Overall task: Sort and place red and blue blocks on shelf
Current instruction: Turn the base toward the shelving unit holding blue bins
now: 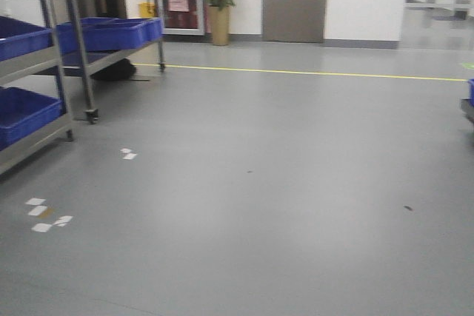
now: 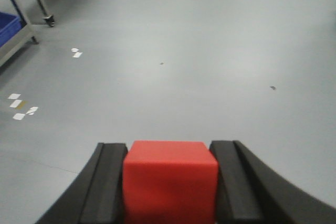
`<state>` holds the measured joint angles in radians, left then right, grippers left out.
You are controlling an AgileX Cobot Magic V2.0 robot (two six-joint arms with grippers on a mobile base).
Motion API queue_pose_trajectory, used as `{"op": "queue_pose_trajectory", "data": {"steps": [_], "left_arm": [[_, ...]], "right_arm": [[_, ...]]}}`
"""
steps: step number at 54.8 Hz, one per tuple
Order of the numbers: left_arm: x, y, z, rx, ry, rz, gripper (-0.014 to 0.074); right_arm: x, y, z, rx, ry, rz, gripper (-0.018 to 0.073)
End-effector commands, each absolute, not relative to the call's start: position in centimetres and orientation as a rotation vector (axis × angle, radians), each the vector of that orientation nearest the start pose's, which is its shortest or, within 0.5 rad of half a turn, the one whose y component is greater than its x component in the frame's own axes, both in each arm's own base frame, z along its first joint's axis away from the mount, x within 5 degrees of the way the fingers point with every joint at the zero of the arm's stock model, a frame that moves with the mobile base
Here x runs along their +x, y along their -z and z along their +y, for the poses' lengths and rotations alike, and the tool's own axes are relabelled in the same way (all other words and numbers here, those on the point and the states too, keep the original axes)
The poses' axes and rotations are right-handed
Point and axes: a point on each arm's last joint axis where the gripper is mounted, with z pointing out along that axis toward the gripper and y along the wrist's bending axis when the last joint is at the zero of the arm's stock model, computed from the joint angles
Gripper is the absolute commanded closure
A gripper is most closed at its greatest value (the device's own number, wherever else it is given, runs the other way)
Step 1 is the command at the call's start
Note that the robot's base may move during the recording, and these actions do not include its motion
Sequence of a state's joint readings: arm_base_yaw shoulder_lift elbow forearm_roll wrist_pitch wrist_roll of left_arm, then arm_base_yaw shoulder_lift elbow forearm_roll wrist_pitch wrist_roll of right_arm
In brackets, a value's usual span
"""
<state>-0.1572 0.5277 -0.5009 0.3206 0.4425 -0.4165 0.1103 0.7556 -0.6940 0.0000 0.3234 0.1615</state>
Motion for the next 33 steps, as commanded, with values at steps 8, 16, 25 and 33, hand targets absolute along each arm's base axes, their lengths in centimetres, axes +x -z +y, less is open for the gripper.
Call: {"op": "queue_pose_trajectory", "data": {"steps": [8, 16, 25, 33], "left_arm": [[11.15, -31.92, -0.79, -0.025, 0.083, 1.828, 0.0517], [11.15, -31.92, -0.79, -0.025, 0.083, 1.828, 0.0517], [11.15, -31.92, -0.79, -0.025, 0.083, 1.828, 0.0517], [11.15, -31.92, -0.79, -0.025, 0.083, 1.828, 0.0517]], "right_arm": [[15.69, -36.48, 1.61, 0.041, -0.182, 1.749, 0.0501], [15.69, -36.48, 1.61, 0.041, -0.182, 1.749, 0.0501], [15.69, -36.48, 1.61, 0.041, -0.182, 1.749, 0.0501], [15.69, -36.48, 1.61, 0.041, -0.182, 1.749, 0.0501]]}}
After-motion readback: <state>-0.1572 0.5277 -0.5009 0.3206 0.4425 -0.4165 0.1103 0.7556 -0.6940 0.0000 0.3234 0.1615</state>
